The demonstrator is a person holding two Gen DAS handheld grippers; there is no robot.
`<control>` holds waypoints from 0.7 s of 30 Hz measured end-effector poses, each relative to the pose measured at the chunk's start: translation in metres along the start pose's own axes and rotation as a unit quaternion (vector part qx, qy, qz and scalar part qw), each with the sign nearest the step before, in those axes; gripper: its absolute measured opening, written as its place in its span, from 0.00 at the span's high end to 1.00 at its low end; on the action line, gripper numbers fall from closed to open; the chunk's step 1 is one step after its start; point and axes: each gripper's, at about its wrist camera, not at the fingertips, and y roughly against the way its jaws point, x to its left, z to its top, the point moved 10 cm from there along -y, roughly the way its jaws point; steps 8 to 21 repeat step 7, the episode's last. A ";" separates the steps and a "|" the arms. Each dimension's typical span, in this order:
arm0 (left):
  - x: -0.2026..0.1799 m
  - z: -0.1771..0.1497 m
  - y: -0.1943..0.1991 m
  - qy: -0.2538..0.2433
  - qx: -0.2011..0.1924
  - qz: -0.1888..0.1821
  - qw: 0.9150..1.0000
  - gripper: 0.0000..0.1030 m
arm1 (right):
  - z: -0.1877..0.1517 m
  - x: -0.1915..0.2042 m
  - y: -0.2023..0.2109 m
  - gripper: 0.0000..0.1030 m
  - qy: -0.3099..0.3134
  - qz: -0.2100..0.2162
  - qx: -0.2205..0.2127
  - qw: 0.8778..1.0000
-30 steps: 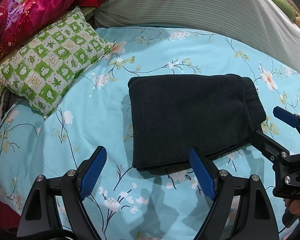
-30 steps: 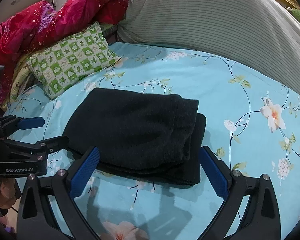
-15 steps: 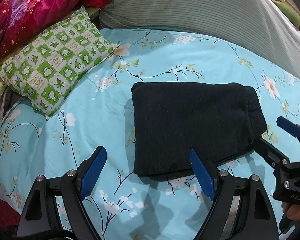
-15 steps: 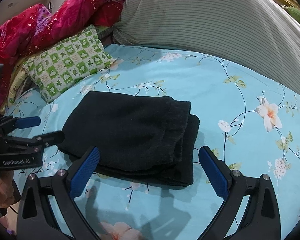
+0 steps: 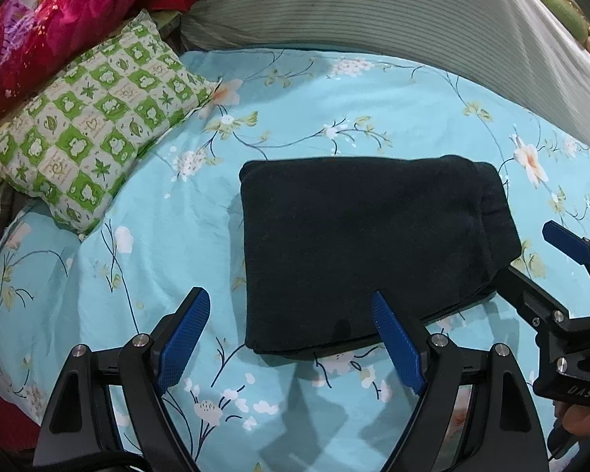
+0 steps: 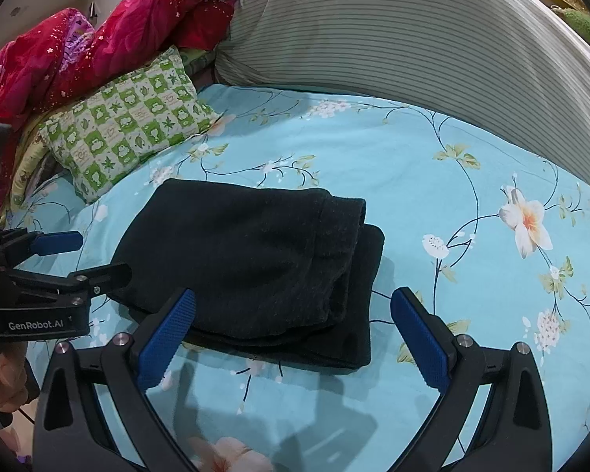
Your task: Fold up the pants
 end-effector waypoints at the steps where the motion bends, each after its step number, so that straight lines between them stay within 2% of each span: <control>1: 0.000 0.002 0.001 -0.003 -0.004 0.003 1.000 0.18 | 0.001 -0.001 0.001 0.04 -0.002 0.001 -0.001 1.000; 21: -0.003 0.006 0.004 -0.006 -0.007 0.012 1.000 0.18 | 0.002 -0.004 0.003 0.04 -0.010 0.002 -0.004 1.000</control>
